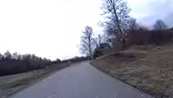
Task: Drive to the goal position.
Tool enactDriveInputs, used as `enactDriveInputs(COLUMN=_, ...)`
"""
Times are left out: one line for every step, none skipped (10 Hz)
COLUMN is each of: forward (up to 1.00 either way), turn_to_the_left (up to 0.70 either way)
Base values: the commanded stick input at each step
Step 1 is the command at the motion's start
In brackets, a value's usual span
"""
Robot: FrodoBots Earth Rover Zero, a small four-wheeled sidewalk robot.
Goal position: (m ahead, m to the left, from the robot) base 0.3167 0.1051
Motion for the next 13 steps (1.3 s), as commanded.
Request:
enactDriveInputs(forward=0.37, turn_to_the_left=0.0)
enactDriveInputs(forward=0.38, turn_to_the_left=0.0)
enactDriveInputs(forward=0.38, turn_to_the_left=0.0)
enactDriveInputs(forward=0.38, turn_to_the_left=0.0)
enactDriveInputs(forward=0.37, turn_to_the_left=0.0)
enactDriveInputs(forward=0.38, turn_to_the_left=0.0)
enactDriveInputs(forward=0.37, turn_to_the_left=0.0)
enactDriveInputs(forward=0.37, turn_to_the_left=0.0)
enactDriveInputs(forward=0.38, turn_to_the_left=0.0)
enactDriveInputs(forward=0.38, turn_to_the_left=0.0)
enactDriveInputs(forward=0.38, turn_to_the_left=0.0)
enactDriveInputs(forward=0.38, turn_to_the_left=0.0)
enactDriveInputs(forward=0.38, turn_to_the_left=0.0)
